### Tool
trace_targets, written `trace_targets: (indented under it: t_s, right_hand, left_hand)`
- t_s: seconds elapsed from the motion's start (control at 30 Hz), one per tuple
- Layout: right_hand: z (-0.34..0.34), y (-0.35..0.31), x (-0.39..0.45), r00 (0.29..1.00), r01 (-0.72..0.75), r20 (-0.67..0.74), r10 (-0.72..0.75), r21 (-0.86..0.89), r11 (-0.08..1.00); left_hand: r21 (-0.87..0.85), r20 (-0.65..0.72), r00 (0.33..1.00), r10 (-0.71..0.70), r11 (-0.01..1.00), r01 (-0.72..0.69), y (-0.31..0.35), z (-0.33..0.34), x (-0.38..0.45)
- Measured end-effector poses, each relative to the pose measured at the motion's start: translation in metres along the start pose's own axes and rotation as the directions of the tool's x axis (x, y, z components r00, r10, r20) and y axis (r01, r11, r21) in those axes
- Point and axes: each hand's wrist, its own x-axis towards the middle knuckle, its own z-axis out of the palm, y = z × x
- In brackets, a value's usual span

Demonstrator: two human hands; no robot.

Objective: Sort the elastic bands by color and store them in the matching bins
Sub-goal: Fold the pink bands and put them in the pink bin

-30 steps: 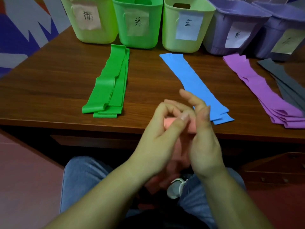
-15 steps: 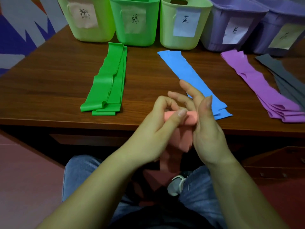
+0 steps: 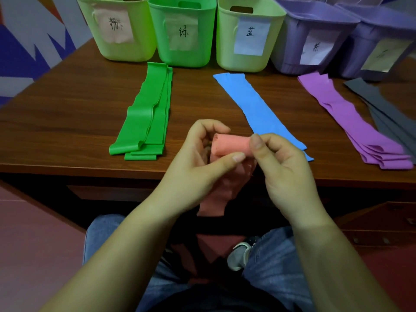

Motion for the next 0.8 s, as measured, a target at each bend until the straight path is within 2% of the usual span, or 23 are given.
trace_targets:
  t_s: [0.1, 0.2, 0.3, 0.4, 0.6, 0.8]
  right_hand:
    - [0.003, -0.004, -0.003, 0.999, 0.038, -0.018, -0.037, 0.067, 0.997]
    - [0.003, -0.004, -0.002, 0.999, 0.050, -0.021, -0.048, 0.111, 0.993]
    - [0.004, -0.003, -0.002, 0.998, 0.056, -0.026, -0.052, 0.193, 0.980]
    - [0.002, -0.001, -0.002, 0.998, 0.070, -0.014, -0.068, 0.168, 0.983]
    - [-0.002, 0.000, 0.000, 1.000, -0.002, 0.016, 0.000, 0.116, 0.993]
    - [-0.002, 0.001, 0.001, 1.000, 0.016, 0.015, -0.018, 0.149, 0.989]
  left_hand:
    - [0.030, -0.008, 0.999, -0.034, 0.999, 0.035, 0.000, -0.005, -0.001]
    - [0.000, -0.031, 0.989, -0.143, 0.990, 0.143, 0.004, -0.006, -0.002]
    - [-0.031, -0.097, 0.979, -0.181, 0.983, 0.179, 0.009, -0.003, -0.001]
    - [-0.108, -0.110, 0.979, -0.171, 0.981, 0.160, 0.008, -0.005, 0.001]
    - [-0.092, -0.027, 0.995, -0.093, 0.992, 0.090, 0.003, -0.011, 0.002]
    - [-0.108, -0.013, 0.991, -0.131, 0.986, 0.129, 0.001, -0.012, 0.000]
